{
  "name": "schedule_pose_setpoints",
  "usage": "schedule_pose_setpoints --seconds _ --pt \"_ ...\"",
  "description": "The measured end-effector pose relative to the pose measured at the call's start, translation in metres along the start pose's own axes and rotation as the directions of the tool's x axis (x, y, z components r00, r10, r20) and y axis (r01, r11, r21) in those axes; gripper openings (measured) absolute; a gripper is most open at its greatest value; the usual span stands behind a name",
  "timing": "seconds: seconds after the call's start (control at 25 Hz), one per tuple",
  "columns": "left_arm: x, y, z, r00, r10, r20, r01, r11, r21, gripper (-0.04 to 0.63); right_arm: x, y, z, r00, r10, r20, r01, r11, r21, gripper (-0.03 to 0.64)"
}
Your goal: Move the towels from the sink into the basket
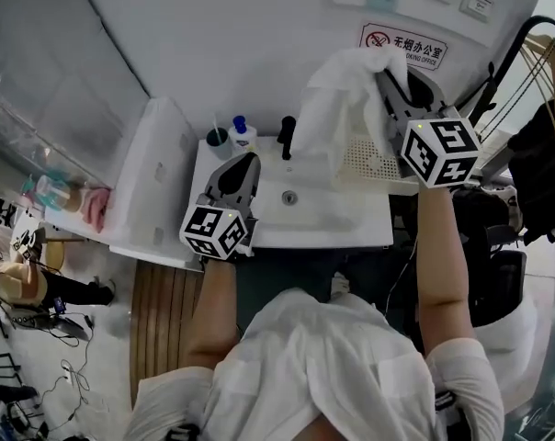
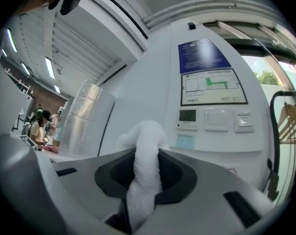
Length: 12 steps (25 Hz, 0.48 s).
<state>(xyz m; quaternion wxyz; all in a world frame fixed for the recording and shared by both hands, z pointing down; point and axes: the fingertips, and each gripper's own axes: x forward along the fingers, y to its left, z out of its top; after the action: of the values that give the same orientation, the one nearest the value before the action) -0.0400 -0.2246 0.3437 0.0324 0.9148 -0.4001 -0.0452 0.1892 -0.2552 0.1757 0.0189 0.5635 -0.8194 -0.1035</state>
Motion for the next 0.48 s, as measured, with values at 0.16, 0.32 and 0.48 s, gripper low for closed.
schedule_pose_setpoints --seconds 0.16,0.32,0.48 --pt "0.02 -0.009 -0.004 1.0 -0.024 -0.005 0.024 1.0 -0.009 0.02 -0.009 -0.042 -0.002 0.996 -0.091 0.0 0.091 0.996 -0.006 0.105" --pt "0.039 -0.015 -0.01 0.999 -0.039 -0.014 0.039 0.999 -0.017 0.021 -0.014 -0.078 -0.016 0.987 -0.158 -0.017 0.158 0.987 -0.001 0.105" --pt "0.056 -0.02 -0.018 0.999 -0.048 -0.023 0.047 0.998 -0.03 0.02 -0.011 -0.097 -0.058 0.979 -0.172 -0.107 0.174 0.985 0.008 0.106"
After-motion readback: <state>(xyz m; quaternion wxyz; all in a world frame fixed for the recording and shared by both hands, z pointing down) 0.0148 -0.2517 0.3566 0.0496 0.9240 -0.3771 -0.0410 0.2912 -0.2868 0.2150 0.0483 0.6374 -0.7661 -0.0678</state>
